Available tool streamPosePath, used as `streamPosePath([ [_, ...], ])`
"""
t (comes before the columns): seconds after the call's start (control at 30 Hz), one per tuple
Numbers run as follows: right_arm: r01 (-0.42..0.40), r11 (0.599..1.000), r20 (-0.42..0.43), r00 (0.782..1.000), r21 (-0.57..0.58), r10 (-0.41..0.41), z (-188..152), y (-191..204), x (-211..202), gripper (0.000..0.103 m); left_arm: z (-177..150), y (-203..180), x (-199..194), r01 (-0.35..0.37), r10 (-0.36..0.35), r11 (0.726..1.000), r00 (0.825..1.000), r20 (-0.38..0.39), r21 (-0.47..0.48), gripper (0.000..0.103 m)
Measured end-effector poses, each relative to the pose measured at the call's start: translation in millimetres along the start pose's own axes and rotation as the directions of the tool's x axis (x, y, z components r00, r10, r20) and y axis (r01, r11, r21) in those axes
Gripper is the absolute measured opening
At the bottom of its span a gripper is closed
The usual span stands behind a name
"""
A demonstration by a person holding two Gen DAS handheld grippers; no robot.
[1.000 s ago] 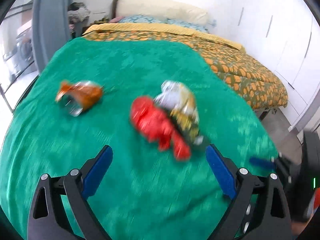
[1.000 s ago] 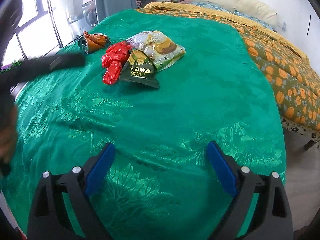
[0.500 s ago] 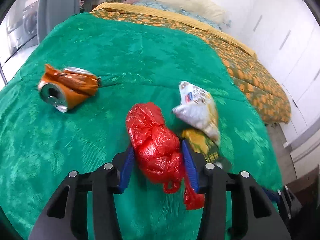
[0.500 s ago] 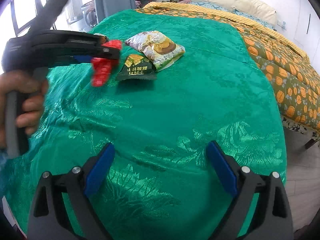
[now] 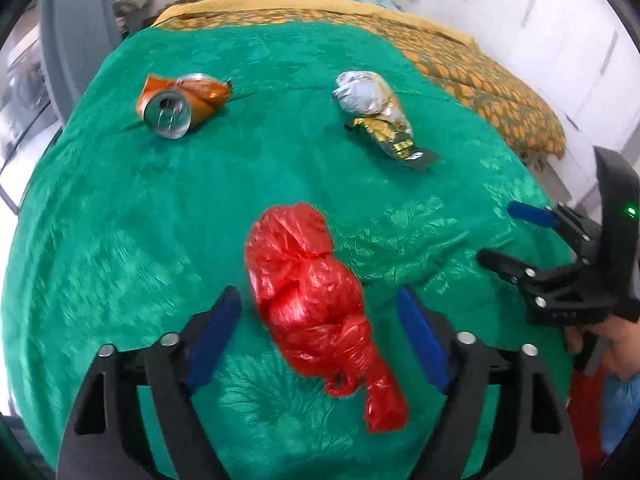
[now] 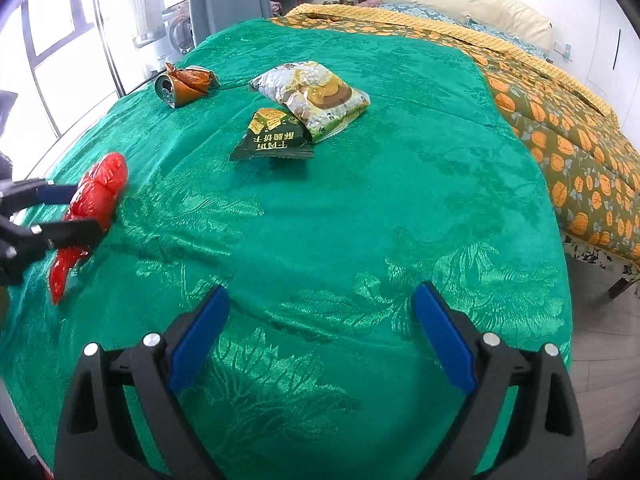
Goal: Collect trash
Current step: 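Grasp the red plastic bag with the left tool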
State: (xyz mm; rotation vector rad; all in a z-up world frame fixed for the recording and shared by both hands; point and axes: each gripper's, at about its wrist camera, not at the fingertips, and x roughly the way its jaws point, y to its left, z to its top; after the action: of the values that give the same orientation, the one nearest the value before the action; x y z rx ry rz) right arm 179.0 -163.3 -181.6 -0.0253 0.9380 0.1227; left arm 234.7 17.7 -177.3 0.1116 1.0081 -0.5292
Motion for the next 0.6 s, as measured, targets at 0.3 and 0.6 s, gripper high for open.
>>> streamPosePath([
  [0.3, 0.001, 1.000, 0.000, 1.000, 0.001, -0.001, -0.3, -0.5, -0.3, 0.091, -4.4, -14.0, 14.7, -0.159, 0.158, 0.987, 0.986, 0.048, 0.016, 0.092],
  [0.6, 0.002, 1.000, 0.000, 1.000, 0.002, -0.002, -0.7, -0.3, -0.4, 0.091, -4.2, -9.8, 16.4, -0.172, 0.171, 0.985, 0.984, 0.038, 0.004, 0.097],
])
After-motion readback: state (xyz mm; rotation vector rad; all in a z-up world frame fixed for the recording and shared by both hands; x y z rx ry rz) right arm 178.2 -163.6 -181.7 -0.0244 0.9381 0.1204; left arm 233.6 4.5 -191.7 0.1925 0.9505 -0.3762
